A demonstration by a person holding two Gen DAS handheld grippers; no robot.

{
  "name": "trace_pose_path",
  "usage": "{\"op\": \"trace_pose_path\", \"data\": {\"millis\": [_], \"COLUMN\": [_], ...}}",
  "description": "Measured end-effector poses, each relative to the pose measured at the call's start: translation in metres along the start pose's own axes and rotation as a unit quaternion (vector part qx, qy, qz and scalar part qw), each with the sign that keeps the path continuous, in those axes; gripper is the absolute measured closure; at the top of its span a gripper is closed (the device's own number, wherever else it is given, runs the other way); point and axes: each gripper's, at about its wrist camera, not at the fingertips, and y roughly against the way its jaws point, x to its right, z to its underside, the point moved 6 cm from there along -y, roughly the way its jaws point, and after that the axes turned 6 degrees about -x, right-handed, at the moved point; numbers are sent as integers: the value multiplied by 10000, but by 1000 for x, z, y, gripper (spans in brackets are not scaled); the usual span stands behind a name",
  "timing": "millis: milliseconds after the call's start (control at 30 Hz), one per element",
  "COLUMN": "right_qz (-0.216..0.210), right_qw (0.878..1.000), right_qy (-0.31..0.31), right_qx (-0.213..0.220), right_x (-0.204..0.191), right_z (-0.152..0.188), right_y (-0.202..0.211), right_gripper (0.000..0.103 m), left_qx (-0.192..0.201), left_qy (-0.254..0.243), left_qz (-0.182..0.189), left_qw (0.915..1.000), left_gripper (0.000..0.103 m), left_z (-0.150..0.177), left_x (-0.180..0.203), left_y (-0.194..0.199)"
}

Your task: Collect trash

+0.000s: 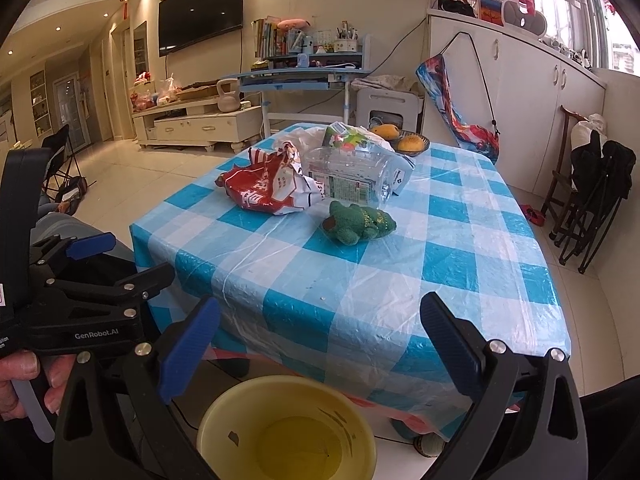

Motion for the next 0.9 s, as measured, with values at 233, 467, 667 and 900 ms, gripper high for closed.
{"op": "trace_pose_path", "data": {"millis": [233,467,667,900], "right_qz": [19,11,9,-7], "right_qw": [10000,10000,9999,9999], "right_qy": [-42,-59,-90,-58], "right_qx": [-41,-44,-65,-109], "right_x": [2,3,4,3], "right_z": [1,1,1,2], "right_y": [-1,-1,-3,-4], "right_gripper": [7,7,7,7], "left_qx": [44,35,26,18], "left_qy": [135,94,85,144], "left_qz": [3,-22,-35,-44], "left_qw": [9999,9999,10000,9999], "left_gripper": [8,8,8,8], "left_z": [-3,-2,-3,-3], "left_x": [-6,-4,-4,-5], "left_y": [1,0,0,-1]}}
